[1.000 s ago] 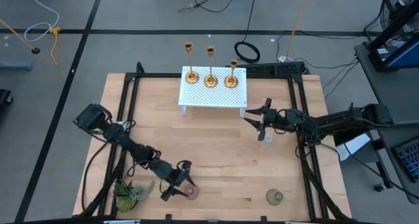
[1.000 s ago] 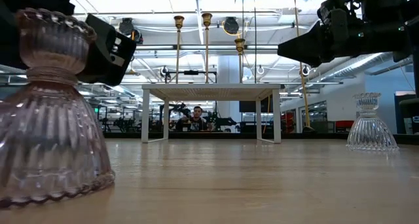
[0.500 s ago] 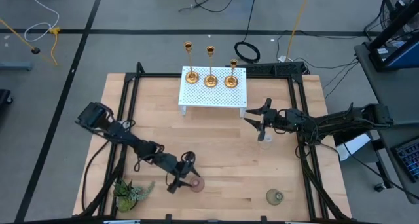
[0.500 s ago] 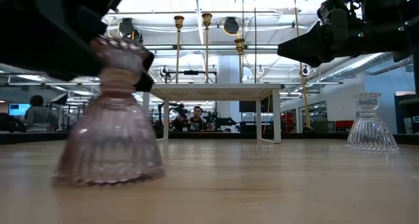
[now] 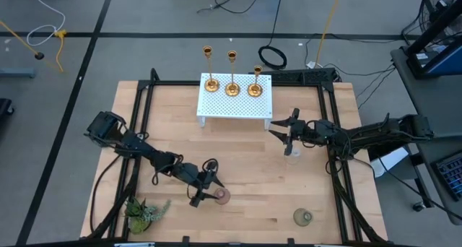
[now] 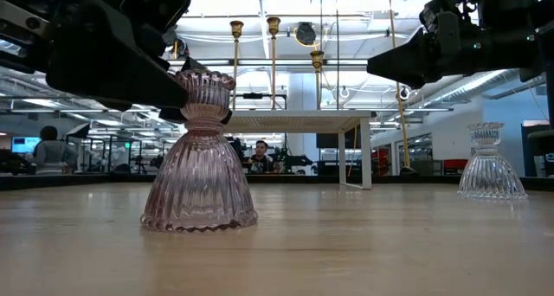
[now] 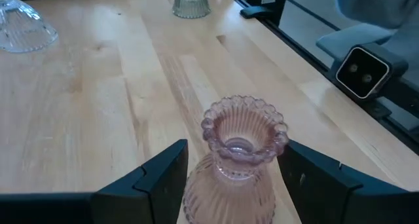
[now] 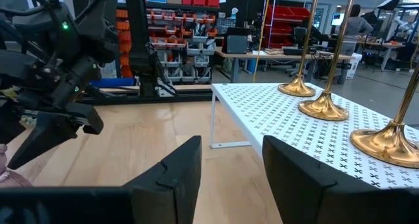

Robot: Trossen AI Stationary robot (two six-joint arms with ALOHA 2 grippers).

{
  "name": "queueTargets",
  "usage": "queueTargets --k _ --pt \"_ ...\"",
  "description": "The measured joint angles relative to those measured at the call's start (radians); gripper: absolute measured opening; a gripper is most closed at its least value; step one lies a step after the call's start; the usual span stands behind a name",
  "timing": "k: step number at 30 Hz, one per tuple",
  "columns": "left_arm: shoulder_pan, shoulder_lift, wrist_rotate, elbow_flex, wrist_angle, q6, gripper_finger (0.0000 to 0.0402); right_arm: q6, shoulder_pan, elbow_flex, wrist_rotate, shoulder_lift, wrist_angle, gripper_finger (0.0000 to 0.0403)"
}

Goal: Pick & Place candle stick holders
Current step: Put the bottom left pink glass candle holder aligned with the golden candle holder on the shelf

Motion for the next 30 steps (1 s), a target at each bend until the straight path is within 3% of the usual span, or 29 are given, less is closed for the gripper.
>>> queueTargets --k 10,15,24,30 --pt "0.031 0.000 0.024 0.000 0.022 0.004 0.0306 0.000 0.000 0.000 0.000 0.000 -0.002 0.0155" --pt "0.031 0.070 0.046 0.032 0.077 0.002 0.0315 0.000 0.000 0.000 0.000 0.000 -0.004 0.0155" --pt "0.049 0.151 0.101 0.093 0.086 0.018 0.0285 0.000 0.000 0.000 0.000 0.000 -0.022 0.0155" --pt "0.054 0.151 0.115 0.092 0.069 0.003 0.0217 0.000 0.000 0.000 0.000 0.000 -0.027 0.0155"
